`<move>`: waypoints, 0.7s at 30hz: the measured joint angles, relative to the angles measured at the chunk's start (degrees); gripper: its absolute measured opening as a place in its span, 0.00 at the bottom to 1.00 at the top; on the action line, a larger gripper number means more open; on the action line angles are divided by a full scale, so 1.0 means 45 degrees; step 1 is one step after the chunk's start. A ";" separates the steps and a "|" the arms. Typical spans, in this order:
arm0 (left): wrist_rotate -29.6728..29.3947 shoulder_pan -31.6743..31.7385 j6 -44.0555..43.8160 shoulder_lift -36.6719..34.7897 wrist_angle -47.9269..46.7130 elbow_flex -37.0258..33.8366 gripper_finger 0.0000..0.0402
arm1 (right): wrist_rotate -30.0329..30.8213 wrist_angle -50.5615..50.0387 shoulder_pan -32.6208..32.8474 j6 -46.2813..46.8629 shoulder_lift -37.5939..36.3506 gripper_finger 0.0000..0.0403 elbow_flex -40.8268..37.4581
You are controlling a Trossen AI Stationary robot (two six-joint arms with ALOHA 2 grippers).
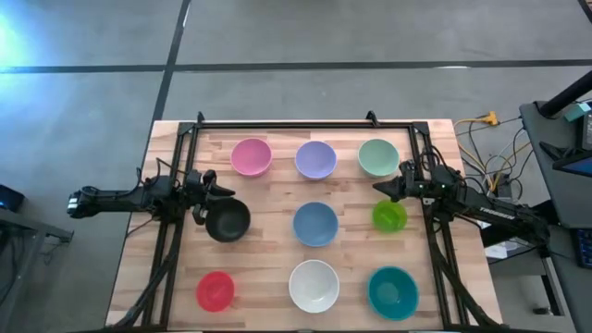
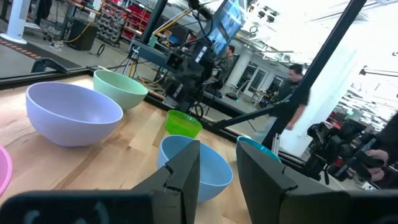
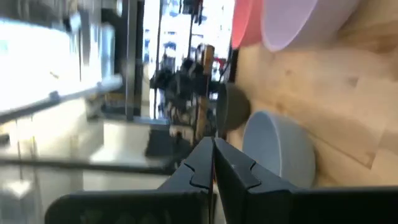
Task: Nest bowls inside each other
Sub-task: Stack the light green bowl on top of the blue bowl
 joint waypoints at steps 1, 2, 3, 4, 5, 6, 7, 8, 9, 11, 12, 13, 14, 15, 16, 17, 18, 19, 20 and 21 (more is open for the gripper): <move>0.0001 0.0004 0.0000 -0.0002 -0.0001 -0.0002 0.22 | 0.0333 -0.0016 0.0000 0.0247 0.0002 0.02 -0.0001; 0.0004 0.0003 0.0000 -0.0002 -0.0005 -0.0003 0.22 | 0.0664 -0.0018 0.0000 0.0468 -0.0020 0.02 0.0000; 0.0000 0.0002 -0.0002 0.0000 0.0000 -0.0001 0.22 | 0.1015 0.0009 0.0000 0.0687 -0.0028 0.02 0.0000; 0.0000 0.0004 0.0000 -0.0002 0.0000 -0.0003 0.22 | 0.1364 0.0026 0.0000 0.0945 -0.0028 0.02 0.0000; 0.0000 0.0002 0.0000 0.0000 -0.0002 -0.0003 0.22 | 0.1747 0.0020 0.0000 0.1261 -0.0018 0.02 -0.0005; 0.0000 0.0004 0.0000 -0.0002 0.0000 0.0002 0.22 | 0.2151 0.0016 0.0000 0.1588 -0.0015 0.02 -0.0004; 0.0004 0.0004 0.0000 -0.0002 0.0000 0.0001 0.22 | 0.2597 0.0017 0.0000 0.1843 -0.0018 0.02 0.0000; 0.0000 0.0001 -0.0002 -0.0002 -0.0003 -0.0003 0.22 | 0.3105 0.0026 0.0000 0.1963 -0.0018 0.02 -0.0002; 0.0005 0.0002 0.0000 -0.0002 0.0000 0.0002 0.22 | 0.3686 0.0021 0.0000 0.1971 -0.0018 0.02 -0.0002; 0.0000 0.0003 0.0000 -0.0001 0.0000 -0.0002 0.22 | 0.4890 0.0016 0.0000 0.1960 -0.0004 0.02 -0.0004; -0.0007 -0.0001 0.0024 0.0002 0.0006 0.0001 0.22 | 0.5402 0.0023 0.0000 0.1968 -0.0004 0.02 -0.0002; -0.0037 0.0002 0.0056 0.0001 0.0020 0.0002 0.22 | 0.5748 0.0042 -0.0003 0.2092 -0.0010 0.02 -0.0002; -0.0104 0.0004 0.0022 -0.0002 0.0033 -0.0003 0.22 | 0.5976 0.0098 0.0000 0.2328 -0.0023 0.02 -0.0005; -0.0159 0.0004 -0.0211 0.0002 0.0104 0.0001 0.22 | 0.6073 0.0281 0.0000 0.2533 -0.0015 0.02 -0.0005; -0.0173 0.0004 -0.0734 0.0003 0.0319 0.0000 0.22 | 0.6160 0.0645 0.0000 0.2566 0.0001 0.02 -0.0005; -0.0211 0.0004 -0.1418 0.0006 0.0781 0.0002 0.22 | 0.6213 0.1182 0.0011 0.2356 0.0003 0.02 -0.0006; -0.0385 0.0002 -0.2094 0.0008 0.1407 -0.0003 0.22 | 0.6252 0.1938 0.0027 0.1880 0.0001 0.02 -0.0010; -0.0651 -0.0001 -0.2528 0.0007 0.2088 -0.0002 0.22 | 0.6273 0.2885 0.0051 0.1198 0.0001 0.02 -0.0010; -0.1089 0.0004 -0.2599 0.0003 0.2893 -0.0003 0.22 | 0.6417 0.3901 0.0088 0.0456 0.0001 0.02 -0.0010; -0.1604 0.0004 -0.2632 0.0008 0.3837 -0.0003 0.22 | 0.6681 0.5001 0.0109 -0.0263 0.0001 0.02 -0.0010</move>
